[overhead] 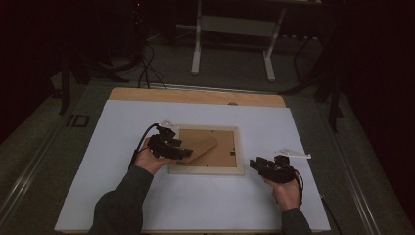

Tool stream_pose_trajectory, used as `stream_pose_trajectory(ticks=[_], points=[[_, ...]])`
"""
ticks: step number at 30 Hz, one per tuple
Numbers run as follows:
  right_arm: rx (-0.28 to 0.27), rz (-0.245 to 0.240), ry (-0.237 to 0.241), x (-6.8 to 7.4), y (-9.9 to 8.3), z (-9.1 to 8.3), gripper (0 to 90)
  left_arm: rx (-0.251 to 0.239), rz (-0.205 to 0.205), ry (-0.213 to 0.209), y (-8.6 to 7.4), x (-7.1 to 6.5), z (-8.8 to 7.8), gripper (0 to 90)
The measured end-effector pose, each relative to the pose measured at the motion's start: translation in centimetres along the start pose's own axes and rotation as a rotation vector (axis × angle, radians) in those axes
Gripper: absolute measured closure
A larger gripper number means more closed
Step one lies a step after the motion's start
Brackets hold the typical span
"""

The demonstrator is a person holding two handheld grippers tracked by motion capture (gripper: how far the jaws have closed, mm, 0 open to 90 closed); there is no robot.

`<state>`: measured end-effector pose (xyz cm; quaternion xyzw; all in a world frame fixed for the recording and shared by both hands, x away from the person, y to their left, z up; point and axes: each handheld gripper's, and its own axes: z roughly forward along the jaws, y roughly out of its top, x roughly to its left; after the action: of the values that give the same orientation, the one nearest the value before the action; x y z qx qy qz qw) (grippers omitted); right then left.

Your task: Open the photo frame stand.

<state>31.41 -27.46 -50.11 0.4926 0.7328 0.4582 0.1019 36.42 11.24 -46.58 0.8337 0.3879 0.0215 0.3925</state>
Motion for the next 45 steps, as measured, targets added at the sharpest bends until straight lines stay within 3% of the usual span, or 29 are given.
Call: stream_pose_trajectory(ticks=[5,20,31,45], points=[[0.002,-0.001,-0.001,0.0,0.0,0.0,57.3,0.022,-0.026,-0.022,0.3,0.6,1.0,35.5],[0.009,-0.003,-0.002,0.0,-0.1,0.2,56.8,0.086,-0.040,-0.051,0.8,1.4,2.8,31.6],[0.014,-0.003,-0.002,-0.1,-0.1,0.3,56.8,0.138,-0.004,-0.058,0.8,0.9,3.9,30.8],[0.018,-0.004,-0.001,-0.1,-0.2,0.4,56.8,0.190,0.014,-0.044,0.8,0.8,4.8,34.4]])
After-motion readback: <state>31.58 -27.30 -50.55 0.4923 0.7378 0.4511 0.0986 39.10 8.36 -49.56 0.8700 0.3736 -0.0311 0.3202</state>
